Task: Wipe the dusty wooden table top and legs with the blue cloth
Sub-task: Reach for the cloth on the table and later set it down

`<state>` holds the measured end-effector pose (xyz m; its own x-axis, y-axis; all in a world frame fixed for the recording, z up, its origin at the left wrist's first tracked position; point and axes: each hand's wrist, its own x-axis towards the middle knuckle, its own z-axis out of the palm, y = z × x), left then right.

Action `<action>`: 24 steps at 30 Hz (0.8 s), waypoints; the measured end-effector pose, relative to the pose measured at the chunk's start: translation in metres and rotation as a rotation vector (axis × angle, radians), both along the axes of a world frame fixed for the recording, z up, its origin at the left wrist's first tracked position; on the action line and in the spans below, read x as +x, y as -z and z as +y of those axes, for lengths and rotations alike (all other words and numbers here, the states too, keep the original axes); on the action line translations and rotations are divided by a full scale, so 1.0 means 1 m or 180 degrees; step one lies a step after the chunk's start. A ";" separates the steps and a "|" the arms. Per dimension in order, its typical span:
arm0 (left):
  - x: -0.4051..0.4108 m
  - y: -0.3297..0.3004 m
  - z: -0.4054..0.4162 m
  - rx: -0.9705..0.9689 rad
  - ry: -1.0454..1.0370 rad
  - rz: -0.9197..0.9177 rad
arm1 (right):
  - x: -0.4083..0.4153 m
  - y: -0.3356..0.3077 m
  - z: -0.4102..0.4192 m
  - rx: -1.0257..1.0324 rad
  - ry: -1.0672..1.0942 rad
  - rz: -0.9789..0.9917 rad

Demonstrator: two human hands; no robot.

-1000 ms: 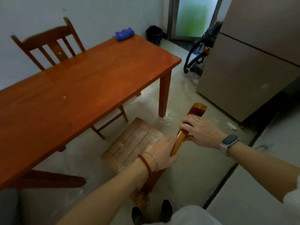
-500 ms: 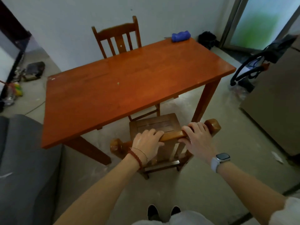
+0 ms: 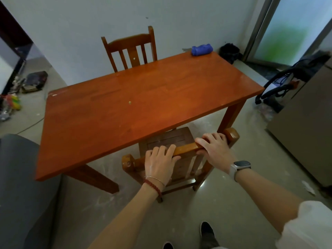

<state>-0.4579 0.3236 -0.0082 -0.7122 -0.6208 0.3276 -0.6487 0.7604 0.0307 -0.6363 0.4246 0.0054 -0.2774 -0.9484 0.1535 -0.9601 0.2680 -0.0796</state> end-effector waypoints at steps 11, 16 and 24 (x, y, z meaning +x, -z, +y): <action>-0.058 0.004 -0.018 -0.0293 -0.0019 -0.0091 | -0.075 0.006 -0.031 0.0058 -0.0255 -0.0233; -0.059 0.003 -0.034 -0.0344 -0.0147 -0.0120 | -0.076 0.001 -0.045 -0.0108 -0.0466 -0.0479; -0.070 -0.005 -0.031 -0.0094 -0.0466 -0.0200 | -0.087 -0.003 -0.055 0.0086 -0.0597 -0.0793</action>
<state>-0.5275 0.2925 -0.0029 -0.6346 -0.7102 0.3048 -0.7525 0.6576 -0.0345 -0.7229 0.3699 0.0086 -0.1233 -0.9894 0.0769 -0.9449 0.0933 -0.3138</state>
